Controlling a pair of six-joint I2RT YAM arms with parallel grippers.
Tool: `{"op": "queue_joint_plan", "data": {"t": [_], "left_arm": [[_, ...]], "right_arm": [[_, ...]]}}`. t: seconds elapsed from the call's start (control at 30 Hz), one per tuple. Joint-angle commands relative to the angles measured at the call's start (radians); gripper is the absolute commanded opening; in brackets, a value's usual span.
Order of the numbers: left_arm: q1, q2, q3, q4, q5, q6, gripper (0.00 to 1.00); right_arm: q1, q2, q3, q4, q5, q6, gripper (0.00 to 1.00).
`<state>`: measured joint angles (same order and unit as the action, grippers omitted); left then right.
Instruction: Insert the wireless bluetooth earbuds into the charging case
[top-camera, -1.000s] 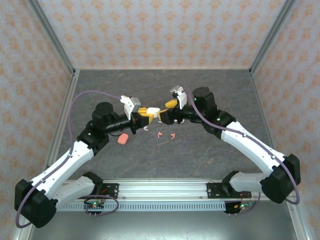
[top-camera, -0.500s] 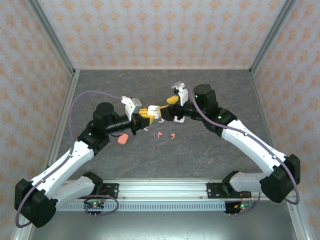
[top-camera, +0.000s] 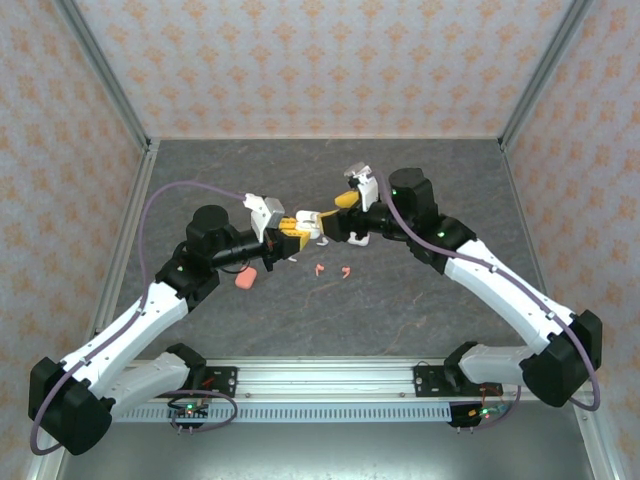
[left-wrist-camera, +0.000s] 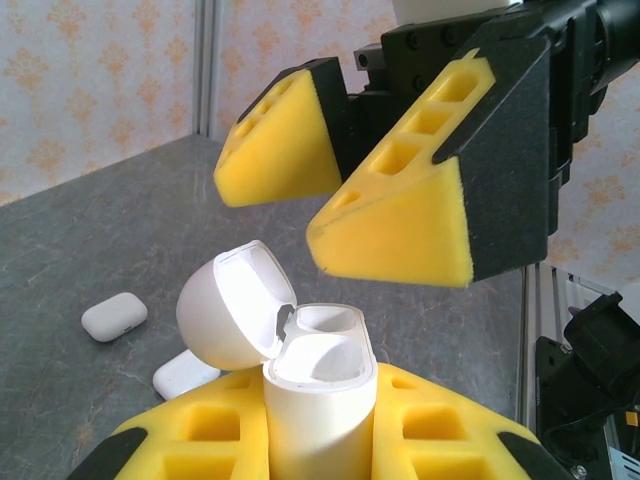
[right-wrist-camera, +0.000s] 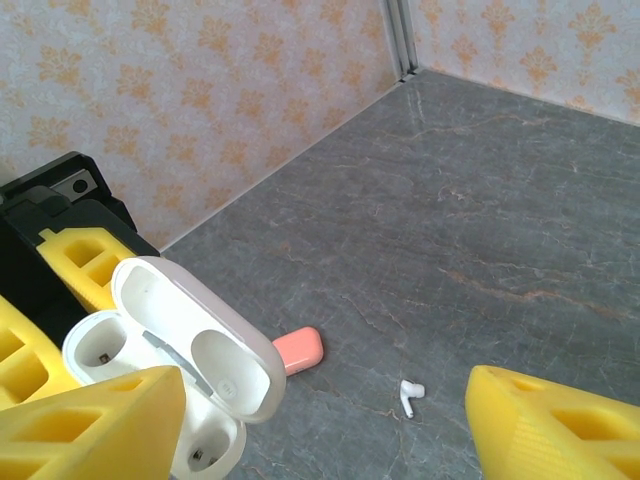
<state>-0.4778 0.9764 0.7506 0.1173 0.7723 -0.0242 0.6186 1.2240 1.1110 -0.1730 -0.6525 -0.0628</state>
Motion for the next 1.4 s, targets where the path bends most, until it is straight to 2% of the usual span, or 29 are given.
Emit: {"op": "queue_joint_plan", "data": {"t": [0.0, 0.1, 0.33, 0.57, 0.83, 1.37], "left_arm": [[-0.002, -0.032, -0.012, 0.012, -0.022, 0.024, 0.00], [-0.005, -0.052, -0.021, -0.005, -0.022, 0.023, 0.00], [-0.004, -0.113, -0.060, -0.039, -0.042, 0.017, 0.00], [-0.004, -0.195, -0.082, -0.038, -0.036, -0.005, 0.00], [-0.004, -0.296, -0.080, -0.050, -0.022, -0.015, 0.00], [-0.003, -0.361, -0.086, -0.054, -0.021, -0.021, 0.00]], "right_arm": [[-0.008, -0.068, 0.003, -0.019, 0.040, 0.010, 0.74], [-0.010, -0.082, -0.022, -0.046, 0.084, 0.028, 0.74], [-0.011, -0.063, -0.102, -0.030, 0.184, 0.133, 0.59], [-0.009, 0.112, -0.088, -0.031, 0.195, 0.231, 0.49], [0.035, 0.408, 0.092, -0.140, 0.186, 0.187, 0.42], [0.136, 0.886, 0.481, -0.230, 0.145, 0.097, 0.40]]}}
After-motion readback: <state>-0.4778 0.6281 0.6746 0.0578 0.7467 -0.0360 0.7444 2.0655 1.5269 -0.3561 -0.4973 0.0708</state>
